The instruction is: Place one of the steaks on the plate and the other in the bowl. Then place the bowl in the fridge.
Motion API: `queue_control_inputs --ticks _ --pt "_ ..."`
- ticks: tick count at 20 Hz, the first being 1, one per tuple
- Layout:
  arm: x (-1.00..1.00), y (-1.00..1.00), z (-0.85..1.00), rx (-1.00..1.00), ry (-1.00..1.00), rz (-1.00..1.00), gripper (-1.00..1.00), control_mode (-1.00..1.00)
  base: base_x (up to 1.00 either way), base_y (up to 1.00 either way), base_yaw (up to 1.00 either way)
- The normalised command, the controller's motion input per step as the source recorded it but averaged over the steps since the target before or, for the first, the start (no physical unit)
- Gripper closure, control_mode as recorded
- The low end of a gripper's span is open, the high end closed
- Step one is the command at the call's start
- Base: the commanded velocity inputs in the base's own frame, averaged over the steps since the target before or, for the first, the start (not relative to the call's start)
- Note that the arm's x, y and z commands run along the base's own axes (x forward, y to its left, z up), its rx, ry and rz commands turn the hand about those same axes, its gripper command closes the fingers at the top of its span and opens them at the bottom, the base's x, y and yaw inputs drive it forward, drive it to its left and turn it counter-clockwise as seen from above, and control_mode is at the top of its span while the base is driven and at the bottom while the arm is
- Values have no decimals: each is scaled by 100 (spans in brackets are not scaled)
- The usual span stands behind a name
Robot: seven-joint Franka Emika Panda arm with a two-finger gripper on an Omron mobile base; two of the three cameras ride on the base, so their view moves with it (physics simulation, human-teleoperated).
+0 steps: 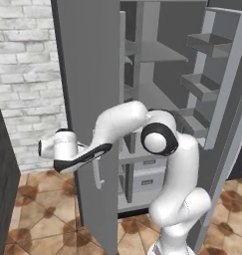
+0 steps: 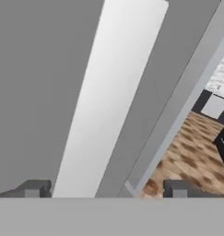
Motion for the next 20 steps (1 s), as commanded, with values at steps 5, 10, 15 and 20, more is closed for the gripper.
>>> queue_control_inputs --ticks 5,10,15,20 --pt "-99 -26 9 0 -35 -36 -100 -100 0 0 0" --pt "-100 -13 31 -1 -42 -26 -100 -100 0 0 0" --pt "-67 54 36 -12 -37 0 -100 -100 0 0 0" --pt "-11 76 65 -24 5 0 -100 -100 0 0 0"
